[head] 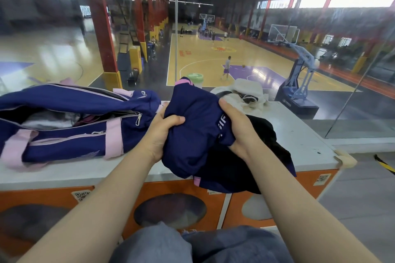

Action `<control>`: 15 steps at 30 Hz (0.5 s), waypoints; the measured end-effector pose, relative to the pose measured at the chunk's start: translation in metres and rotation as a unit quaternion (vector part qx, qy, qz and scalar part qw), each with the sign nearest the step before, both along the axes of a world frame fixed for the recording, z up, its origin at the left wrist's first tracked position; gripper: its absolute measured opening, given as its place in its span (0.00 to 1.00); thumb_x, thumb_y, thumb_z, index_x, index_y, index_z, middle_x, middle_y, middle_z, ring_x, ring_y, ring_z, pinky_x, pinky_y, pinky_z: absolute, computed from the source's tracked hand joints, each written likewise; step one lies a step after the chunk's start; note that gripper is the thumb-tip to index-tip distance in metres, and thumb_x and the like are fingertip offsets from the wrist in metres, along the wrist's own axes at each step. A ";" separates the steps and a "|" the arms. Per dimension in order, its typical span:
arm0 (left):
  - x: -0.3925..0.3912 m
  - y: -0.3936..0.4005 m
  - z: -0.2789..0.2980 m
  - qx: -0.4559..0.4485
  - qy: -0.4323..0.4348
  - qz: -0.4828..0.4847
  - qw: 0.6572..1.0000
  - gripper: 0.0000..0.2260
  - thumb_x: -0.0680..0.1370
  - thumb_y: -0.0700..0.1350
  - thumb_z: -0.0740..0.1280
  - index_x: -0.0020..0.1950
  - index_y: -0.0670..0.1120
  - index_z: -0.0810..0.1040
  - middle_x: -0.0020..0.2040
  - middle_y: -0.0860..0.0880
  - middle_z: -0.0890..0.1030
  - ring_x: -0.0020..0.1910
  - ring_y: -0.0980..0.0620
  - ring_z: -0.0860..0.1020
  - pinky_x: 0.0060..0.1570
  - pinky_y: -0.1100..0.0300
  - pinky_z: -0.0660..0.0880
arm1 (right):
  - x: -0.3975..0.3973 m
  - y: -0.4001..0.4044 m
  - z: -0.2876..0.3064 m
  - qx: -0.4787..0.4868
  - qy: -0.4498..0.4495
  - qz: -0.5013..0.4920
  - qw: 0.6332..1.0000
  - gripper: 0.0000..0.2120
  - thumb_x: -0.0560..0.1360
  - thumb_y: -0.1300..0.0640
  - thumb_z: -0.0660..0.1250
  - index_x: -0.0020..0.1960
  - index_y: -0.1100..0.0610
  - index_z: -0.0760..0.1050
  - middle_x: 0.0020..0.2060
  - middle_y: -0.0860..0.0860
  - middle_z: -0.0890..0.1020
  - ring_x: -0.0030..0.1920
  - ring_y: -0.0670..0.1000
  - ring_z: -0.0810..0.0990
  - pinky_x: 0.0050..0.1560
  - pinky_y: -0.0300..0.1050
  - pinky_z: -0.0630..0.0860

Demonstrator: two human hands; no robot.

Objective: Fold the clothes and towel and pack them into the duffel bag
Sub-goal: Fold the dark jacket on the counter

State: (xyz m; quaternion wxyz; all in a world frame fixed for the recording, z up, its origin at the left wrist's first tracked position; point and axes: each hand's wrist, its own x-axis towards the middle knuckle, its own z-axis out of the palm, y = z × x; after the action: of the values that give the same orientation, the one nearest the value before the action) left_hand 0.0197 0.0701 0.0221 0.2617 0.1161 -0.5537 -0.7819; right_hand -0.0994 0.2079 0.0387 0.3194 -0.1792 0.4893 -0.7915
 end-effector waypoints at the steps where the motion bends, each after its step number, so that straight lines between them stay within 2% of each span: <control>1: 0.004 0.000 0.000 0.008 0.002 0.013 1.000 0.22 0.65 0.40 0.68 0.59 0.48 0.78 0.52 0.49 0.84 0.50 0.48 0.82 0.48 0.56 0.78 | 0.007 -0.006 0.000 0.005 -0.031 0.003 0.999 0.18 0.77 0.51 0.68 0.62 0.62 0.77 0.54 0.57 0.84 0.56 0.55 0.83 0.59 0.51 0.78; 4: 0.015 0.001 -0.005 0.057 0.002 0.050 0.997 0.19 0.69 0.38 0.69 0.59 0.49 0.79 0.54 0.47 0.84 0.54 0.45 0.81 0.55 0.51 0.77 | 0.026 -0.025 -0.003 0.025 -0.063 -0.001 0.998 0.17 0.79 0.48 0.65 0.61 0.58 0.78 0.54 0.54 0.85 0.56 0.54 0.83 0.61 0.51 0.77; 6: 0.025 -0.002 -0.010 0.108 -0.005 0.067 0.992 0.14 0.73 0.38 0.67 0.57 0.48 0.80 0.52 0.46 0.85 0.53 0.44 0.81 0.56 0.50 0.76 | 0.034 -0.033 -0.004 0.007 -0.076 -0.010 0.997 0.15 0.80 0.50 0.63 0.58 0.59 0.79 0.53 0.53 0.84 0.54 0.53 0.82 0.59 0.50 0.77; 9: 0.040 -0.011 -0.014 0.173 -0.021 0.057 0.983 0.16 0.73 0.42 0.67 0.60 0.44 0.80 0.55 0.43 0.84 0.55 0.41 0.81 0.55 0.50 0.76 | 0.040 -0.041 -0.003 -0.020 -0.086 -0.016 0.996 0.08 0.78 0.59 0.61 0.47 0.59 0.78 0.41 0.55 0.82 0.40 0.51 0.81 0.43 0.45 0.76; 10: 0.044 -0.013 -0.014 0.180 -0.026 0.053 0.982 0.17 0.72 0.43 0.68 0.60 0.44 0.80 0.55 0.43 0.84 0.54 0.41 0.81 0.54 0.51 0.76 | 0.043 -0.044 -0.002 -0.014 -0.074 -0.011 0.997 0.08 0.78 0.61 0.60 0.44 0.58 0.77 0.39 0.54 0.82 0.37 0.51 0.80 0.40 0.44 0.74; 13: 0.054 -0.017 -0.014 0.182 -0.025 0.040 0.982 0.22 0.67 0.44 0.71 0.61 0.43 0.80 0.55 0.43 0.84 0.54 0.42 0.81 0.53 0.52 0.76 | 0.049 -0.057 -0.001 0.012 -0.012 -0.008 1.000 0.13 0.77 0.64 0.58 0.40 0.55 0.77 0.35 0.52 0.81 0.36 0.51 0.78 0.39 0.45 0.71; 15: 0.058 -0.018 -0.015 0.195 -0.014 0.025 0.980 0.20 0.66 0.44 0.72 0.58 0.43 0.81 0.55 0.43 0.84 0.53 0.42 0.81 0.54 0.51 0.76 | 0.055 -0.062 -0.001 0.044 0.053 -0.040 0.997 0.14 0.76 0.67 0.55 0.37 0.54 0.74 0.30 0.51 0.77 0.31 0.49 0.74 0.33 0.41 0.68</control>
State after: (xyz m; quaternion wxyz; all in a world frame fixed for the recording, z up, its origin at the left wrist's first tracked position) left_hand 0.0774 0.0520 0.0076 0.2461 0.1894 -0.3912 -0.8663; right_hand -0.0444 0.1454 0.0376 0.2683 -0.1869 0.5469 -0.7707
